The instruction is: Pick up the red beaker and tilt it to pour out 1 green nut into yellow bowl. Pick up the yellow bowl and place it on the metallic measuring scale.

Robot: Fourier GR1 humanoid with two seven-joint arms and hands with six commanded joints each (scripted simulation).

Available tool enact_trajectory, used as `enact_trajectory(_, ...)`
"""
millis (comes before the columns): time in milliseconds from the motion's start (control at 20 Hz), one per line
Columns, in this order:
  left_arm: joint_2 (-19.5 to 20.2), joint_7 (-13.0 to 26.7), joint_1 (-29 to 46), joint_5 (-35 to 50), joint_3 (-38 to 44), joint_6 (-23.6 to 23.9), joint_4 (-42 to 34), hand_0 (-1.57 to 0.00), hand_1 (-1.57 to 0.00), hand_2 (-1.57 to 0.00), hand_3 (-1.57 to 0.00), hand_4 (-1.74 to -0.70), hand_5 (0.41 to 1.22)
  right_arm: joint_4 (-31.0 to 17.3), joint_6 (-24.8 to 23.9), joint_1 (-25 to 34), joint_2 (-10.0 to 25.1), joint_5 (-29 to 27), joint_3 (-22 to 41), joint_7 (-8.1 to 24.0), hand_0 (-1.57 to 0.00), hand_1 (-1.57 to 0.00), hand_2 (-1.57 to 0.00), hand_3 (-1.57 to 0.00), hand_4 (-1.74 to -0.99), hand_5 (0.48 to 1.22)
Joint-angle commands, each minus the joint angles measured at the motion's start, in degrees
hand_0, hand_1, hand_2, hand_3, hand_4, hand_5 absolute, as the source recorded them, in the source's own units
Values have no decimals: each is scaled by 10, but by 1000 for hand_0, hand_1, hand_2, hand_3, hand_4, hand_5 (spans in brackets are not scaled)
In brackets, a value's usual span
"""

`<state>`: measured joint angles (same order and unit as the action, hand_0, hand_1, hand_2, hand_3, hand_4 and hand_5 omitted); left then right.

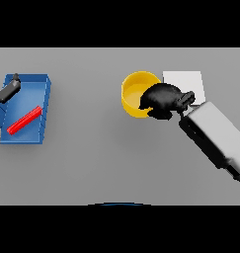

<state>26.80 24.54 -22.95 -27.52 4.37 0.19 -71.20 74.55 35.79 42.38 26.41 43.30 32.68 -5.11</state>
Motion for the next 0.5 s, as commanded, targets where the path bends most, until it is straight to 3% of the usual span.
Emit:
enact_trajectory(0, -2, 7, 1, -3, -3, 0, 0, 1, 1, 1, 1, -743, 700, -9, -3, 0, 2, 0, -6, 4, -1569, -1569, -1465, -1347, -1740, 1220)
enact_trajectory(150, -2, 3, 2, -3, -2, -1, 5, 1, 1, 1, 1, -744, 708, -22, -23, 2, 29, -1, -28, -10, -1570, -1570, -1492, -1257, -1741, 1221)
enact_trajectory(450, 0, 16, 5, -2, -1, -3, -13, 1, 1, 1, 1, -738, 703, -114, -77, 32, 63, 9, -69, -31, -1571, -1571, -1527, -1192, -1741, 1221)
